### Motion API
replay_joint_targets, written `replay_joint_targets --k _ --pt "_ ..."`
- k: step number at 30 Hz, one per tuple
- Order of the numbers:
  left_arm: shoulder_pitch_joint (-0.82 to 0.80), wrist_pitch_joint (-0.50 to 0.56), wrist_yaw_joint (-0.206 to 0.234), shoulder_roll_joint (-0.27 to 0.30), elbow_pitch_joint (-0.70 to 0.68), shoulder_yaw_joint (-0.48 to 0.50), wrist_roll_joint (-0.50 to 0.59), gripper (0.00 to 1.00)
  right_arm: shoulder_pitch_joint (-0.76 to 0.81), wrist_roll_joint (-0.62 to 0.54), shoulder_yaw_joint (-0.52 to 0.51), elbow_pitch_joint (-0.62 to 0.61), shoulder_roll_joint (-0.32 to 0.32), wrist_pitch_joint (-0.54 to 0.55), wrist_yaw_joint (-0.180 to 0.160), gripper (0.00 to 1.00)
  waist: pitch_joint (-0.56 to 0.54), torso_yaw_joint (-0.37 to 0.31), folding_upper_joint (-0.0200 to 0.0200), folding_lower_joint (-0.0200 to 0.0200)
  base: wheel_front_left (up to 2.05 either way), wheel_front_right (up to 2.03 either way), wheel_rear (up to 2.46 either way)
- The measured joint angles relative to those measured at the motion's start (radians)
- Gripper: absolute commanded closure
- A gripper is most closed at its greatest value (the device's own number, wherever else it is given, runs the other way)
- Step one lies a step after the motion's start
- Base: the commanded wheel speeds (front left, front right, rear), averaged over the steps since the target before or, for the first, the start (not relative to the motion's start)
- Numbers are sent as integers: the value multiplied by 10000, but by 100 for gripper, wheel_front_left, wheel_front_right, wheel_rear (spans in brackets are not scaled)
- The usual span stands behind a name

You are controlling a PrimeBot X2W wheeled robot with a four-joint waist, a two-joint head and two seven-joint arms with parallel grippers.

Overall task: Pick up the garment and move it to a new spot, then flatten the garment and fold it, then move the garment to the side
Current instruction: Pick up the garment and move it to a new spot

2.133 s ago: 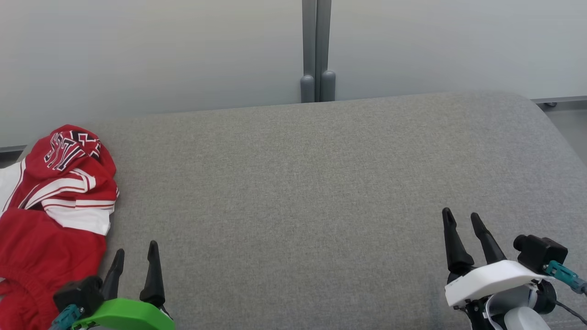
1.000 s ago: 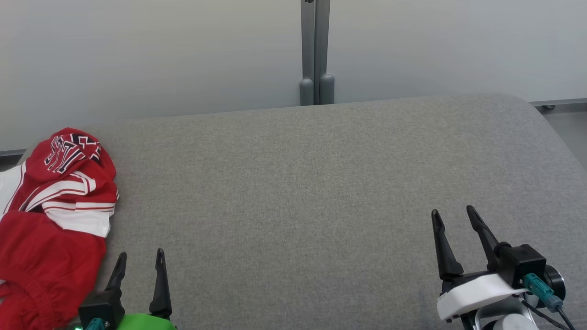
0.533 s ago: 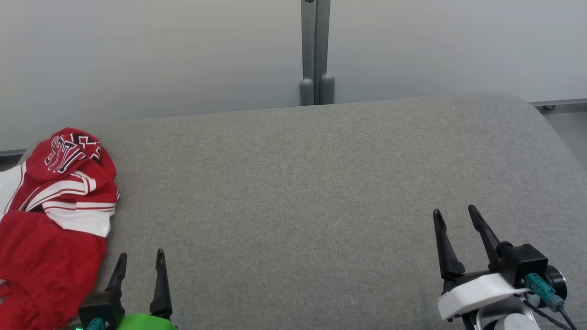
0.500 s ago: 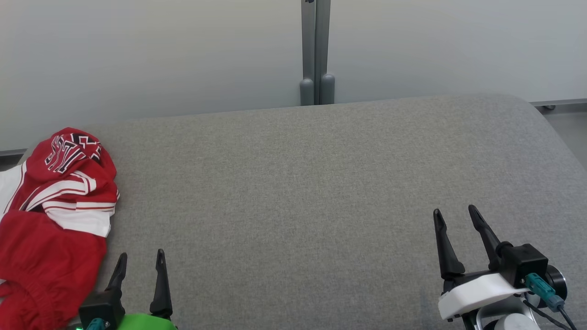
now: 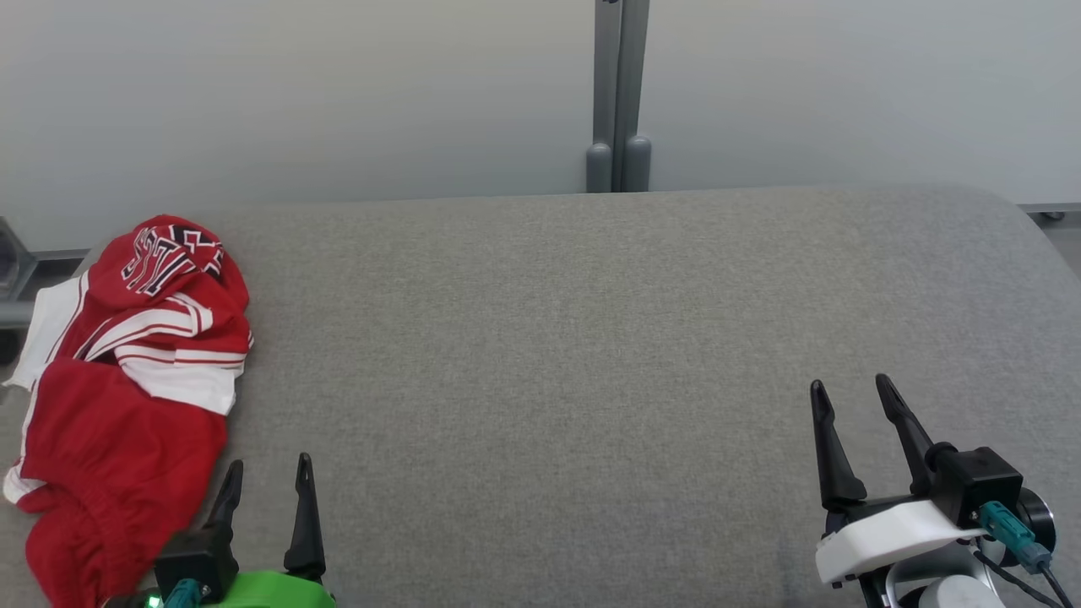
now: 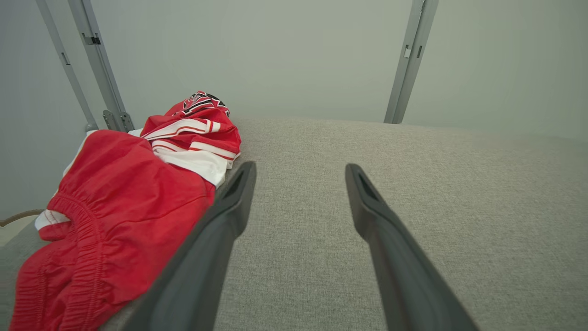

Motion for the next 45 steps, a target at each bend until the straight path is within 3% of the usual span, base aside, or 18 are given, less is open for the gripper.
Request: replay_joint_targets --k 13,21,35,45 --pt "-129 0 6 -23 -222 573 211 0 -211 -2 780 186 184 0 696 0 19 1468 0 0 0 0 0" --pt "-78 0 40 -23 -397 648 249 0 -469 0 1076 380 251 0 930 0 -11 2379 0 0 0 0 0" --pt "-111 0 35 -38 -186 284 247 0 -696 -2 823 424 270 0 834 0 205 4084 0 0 0 0 0" --pt "-478 211 -25 -36 238 -2 249 0 -680 -4 633 489 278 0 732 0 187 4350 0 0 0 0 0"
